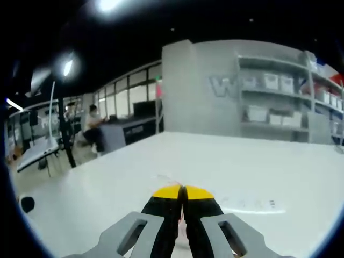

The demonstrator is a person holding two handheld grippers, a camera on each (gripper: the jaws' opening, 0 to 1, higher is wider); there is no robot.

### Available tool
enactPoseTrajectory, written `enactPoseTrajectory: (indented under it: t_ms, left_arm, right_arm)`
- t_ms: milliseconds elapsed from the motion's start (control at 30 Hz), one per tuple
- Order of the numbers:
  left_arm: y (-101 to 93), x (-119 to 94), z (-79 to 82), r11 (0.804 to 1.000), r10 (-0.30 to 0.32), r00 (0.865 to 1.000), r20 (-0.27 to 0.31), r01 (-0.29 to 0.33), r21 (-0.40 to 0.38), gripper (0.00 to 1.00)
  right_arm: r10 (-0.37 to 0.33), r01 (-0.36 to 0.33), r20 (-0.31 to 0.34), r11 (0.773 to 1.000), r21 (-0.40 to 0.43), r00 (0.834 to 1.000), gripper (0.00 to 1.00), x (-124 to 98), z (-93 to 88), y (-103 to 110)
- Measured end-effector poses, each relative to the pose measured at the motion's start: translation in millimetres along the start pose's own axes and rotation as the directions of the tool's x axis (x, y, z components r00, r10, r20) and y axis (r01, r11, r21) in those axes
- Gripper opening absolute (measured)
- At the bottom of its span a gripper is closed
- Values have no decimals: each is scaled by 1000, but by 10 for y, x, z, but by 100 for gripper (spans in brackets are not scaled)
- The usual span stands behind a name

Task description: Open the resealable bag by pulling the two sides of the seal apart until the entire bag opening is separated and visibly accessible.

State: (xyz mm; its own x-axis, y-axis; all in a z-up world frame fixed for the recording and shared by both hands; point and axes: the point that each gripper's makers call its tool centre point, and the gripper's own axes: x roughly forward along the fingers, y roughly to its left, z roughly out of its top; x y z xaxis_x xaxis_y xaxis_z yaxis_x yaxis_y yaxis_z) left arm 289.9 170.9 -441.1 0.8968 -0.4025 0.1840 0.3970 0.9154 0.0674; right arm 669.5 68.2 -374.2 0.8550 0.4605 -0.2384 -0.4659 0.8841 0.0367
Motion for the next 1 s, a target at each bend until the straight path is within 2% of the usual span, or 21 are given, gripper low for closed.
enactPoseTrajectory:
  t_ms: [333,700,1000]
  left_arm:
    - [-8,-5,1,1000,-5,1000,1,5,-4,99]
    - [-10,-13,11,1000,-4,1000,6,4,-5,99]
    - [-16,-21,11,1000,-4,1000,6,4,5,99]
  right_arm:
    - [-13,13,-5,1000,-12,1000,0,43,46,-31]
    - [-25,23,-31,998,-59,999,0,105,-82,1]
    - [5,-9,-51,998,-64,999,0,177,-235,133]
